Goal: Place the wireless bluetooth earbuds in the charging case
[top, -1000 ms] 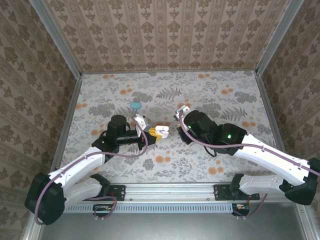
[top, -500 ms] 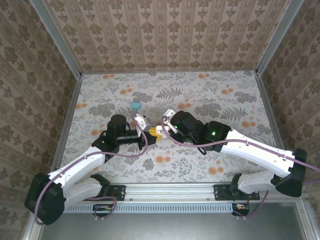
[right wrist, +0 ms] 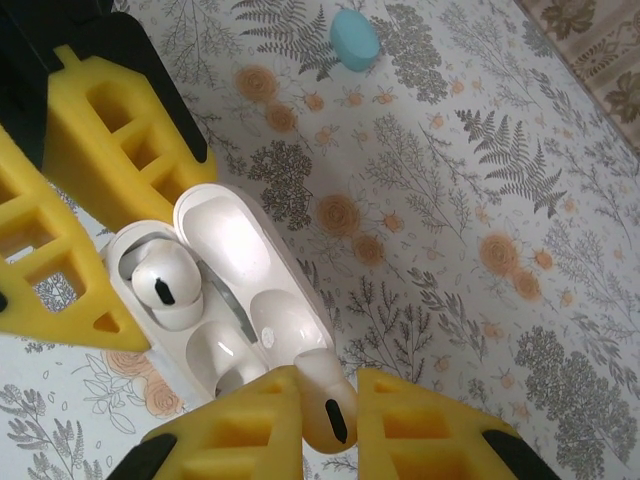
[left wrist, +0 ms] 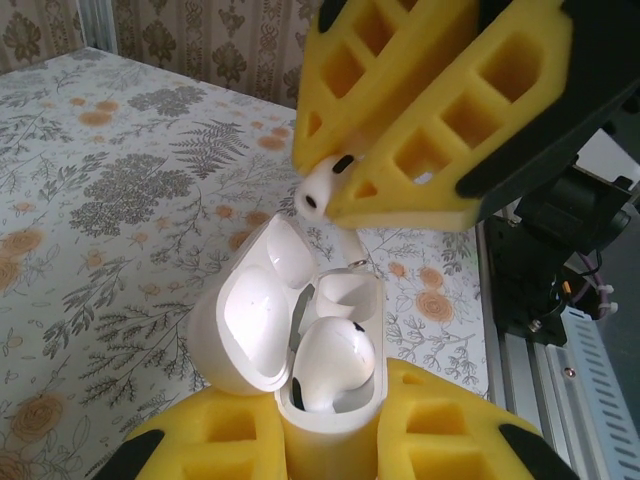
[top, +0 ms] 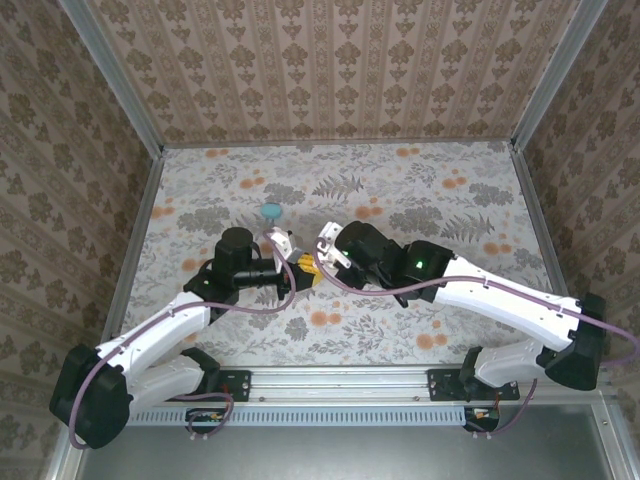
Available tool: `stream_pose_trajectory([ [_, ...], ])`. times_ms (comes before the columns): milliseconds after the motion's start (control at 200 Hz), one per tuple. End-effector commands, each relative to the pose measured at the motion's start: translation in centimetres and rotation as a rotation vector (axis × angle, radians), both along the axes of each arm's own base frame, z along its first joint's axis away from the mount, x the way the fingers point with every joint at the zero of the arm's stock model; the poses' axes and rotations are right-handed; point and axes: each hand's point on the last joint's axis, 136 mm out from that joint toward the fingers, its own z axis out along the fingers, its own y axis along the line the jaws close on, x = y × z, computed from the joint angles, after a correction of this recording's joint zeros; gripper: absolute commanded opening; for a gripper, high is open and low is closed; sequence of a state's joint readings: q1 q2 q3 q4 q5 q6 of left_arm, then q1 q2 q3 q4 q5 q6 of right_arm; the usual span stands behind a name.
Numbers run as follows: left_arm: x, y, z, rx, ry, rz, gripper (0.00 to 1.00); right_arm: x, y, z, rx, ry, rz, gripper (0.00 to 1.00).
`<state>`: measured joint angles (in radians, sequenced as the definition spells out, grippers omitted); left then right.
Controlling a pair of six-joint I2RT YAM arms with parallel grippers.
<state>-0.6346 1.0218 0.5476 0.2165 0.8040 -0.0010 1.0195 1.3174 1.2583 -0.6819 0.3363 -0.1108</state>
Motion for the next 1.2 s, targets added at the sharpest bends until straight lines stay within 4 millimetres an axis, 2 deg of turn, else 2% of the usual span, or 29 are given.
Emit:
stream_pose_trajectory([
  [0,-0.6,-0.6,1.6,-0.033,-0.014,-0.048,0.0,0.2,0.8,1.0,-0.012,-0.028,0.039,0.15],
  [245,-0.8,-0.6,1.6,-0.032,-0.013,-0.058,0.0,-0.2,1.3,0.8,-0.027,-0.014,0.084,0.15],
  [880,-0.7,-0.7,1.8,-0.032,-0.005,-0.058,0.0,-1.6,0.4,-1.2,-0.225,-0.009,0.175,0.15],
  [990,-0.7,-0.7,1.8,-0.032,-0.003,-0.059,0.0,-1.8,0.6,-0.9,-0.232,-0.02,0.191,0.15],
  [1015,-0.7,-0.7,1.9,-0.034,-0.002,-0.059,0.0,-1.8,1.0,-1.8,-0.256,-0.007,0.198,0.15],
  [1195,-0.6,-0.7,1.8,-0.031,0.0,-0.054,0.0,-2.2,1.6,-2.2,-0.295,-0.005,0.228,0.15],
])
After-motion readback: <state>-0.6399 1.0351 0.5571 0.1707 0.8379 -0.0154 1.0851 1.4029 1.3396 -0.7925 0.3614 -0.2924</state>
